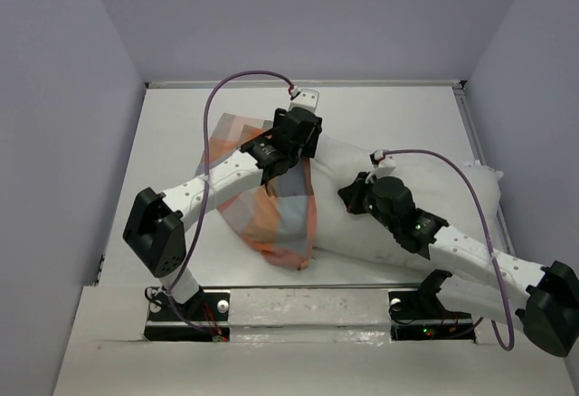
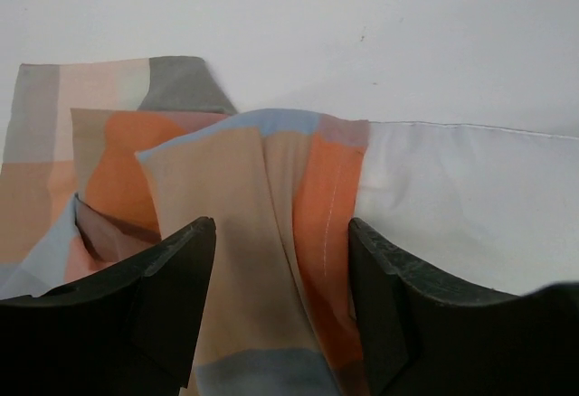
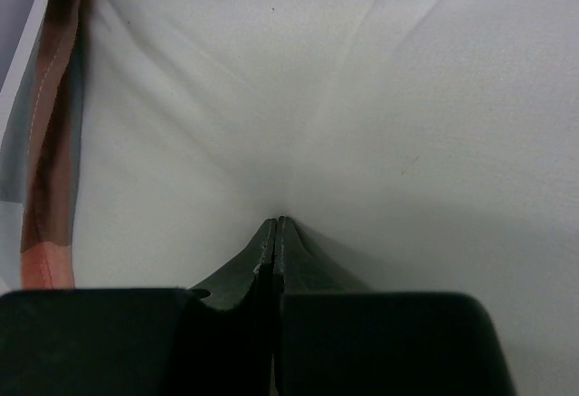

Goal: Put the pillow into the pillowcase

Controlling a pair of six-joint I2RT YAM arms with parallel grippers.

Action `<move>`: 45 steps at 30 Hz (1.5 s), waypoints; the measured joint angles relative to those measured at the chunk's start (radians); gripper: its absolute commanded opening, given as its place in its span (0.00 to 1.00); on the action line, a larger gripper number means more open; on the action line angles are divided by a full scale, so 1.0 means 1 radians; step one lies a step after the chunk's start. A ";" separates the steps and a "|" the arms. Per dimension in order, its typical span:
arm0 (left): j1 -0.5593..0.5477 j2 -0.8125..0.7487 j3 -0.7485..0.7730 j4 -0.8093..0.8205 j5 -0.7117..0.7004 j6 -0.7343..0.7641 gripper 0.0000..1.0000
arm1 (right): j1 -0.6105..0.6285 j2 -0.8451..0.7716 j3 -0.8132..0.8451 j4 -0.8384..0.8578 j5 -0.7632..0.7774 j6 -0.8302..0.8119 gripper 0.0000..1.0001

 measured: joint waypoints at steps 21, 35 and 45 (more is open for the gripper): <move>0.018 -0.024 -0.089 0.179 0.084 0.025 0.00 | -0.096 0.086 0.378 -0.281 -0.096 -0.232 1.00; 0.031 -0.074 -0.139 0.185 0.208 -0.019 0.02 | -0.317 0.349 0.323 -0.016 -0.674 -0.322 0.00; 0.037 -0.115 -0.139 0.190 0.308 -0.055 0.26 | -0.328 0.259 0.213 0.127 -0.787 -0.224 0.00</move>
